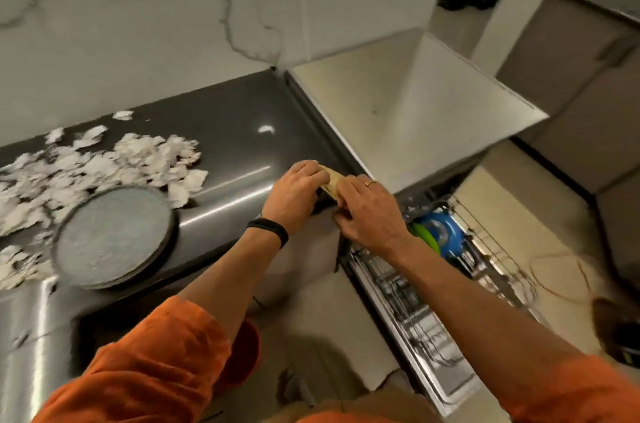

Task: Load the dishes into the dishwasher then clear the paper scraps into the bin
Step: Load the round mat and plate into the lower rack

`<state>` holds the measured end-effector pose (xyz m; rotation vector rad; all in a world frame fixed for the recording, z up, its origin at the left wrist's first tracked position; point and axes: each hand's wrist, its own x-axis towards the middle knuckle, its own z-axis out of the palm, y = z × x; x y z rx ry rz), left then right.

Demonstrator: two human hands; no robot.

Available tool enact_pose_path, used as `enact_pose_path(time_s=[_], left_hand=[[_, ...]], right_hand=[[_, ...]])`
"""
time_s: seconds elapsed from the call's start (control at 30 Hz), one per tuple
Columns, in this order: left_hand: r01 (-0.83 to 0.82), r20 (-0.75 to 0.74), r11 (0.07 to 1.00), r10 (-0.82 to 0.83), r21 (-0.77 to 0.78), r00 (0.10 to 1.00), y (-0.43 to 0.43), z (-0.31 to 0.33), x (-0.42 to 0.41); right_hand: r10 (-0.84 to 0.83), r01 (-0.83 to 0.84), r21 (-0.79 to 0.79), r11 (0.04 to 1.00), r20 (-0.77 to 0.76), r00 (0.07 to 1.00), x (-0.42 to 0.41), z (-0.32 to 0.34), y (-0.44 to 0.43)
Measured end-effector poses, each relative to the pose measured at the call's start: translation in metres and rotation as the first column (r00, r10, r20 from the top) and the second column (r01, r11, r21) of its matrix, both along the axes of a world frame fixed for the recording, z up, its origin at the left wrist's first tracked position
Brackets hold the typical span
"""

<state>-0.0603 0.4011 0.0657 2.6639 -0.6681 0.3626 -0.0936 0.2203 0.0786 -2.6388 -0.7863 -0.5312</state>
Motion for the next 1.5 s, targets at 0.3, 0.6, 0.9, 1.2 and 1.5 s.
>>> enact_pose_path(time_s=[0.3,0.6,0.9,1.2,1.5], left_hand=[[0.291,-0.177,0.94,-0.26,0.178,0.949,-0.165,-0.027,0.012],[0.416,-0.275,0.888,-0.358,0.194,0.892,-0.257,-0.104,0.02],[0.44,-0.369,0.87,-0.342,0.224,0.864,-0.277,-0.275,0.067],[0.412,-0.427,0.888,-0.298,0.203,0.854,-0.269,-0.436,0.108],[0.503,-0.313,0.839,-0.43,0.208,0.847,-0.27,-0.497,0.142]], right_hand=[[-0.319,0.338,-0.001,0.941,-0.339,0.885,-0.043,-0.05,-0.176],[-0.417,0.398,-0.18,0.9,-0.622,0.662,-0.059,-0.138,-0.248],[-0.474,0.52,-0.184,0.834,-0.721,0.506,-0.01,-0.29,-0.246],[-0.532,0.543,-0.267,0.796,-0.736,0.419,0.029,-0.434,-0.229],[-0.586,0.613,-0.277,0.739,-0.714,0.384,0.055,-0.489,-0.222]])
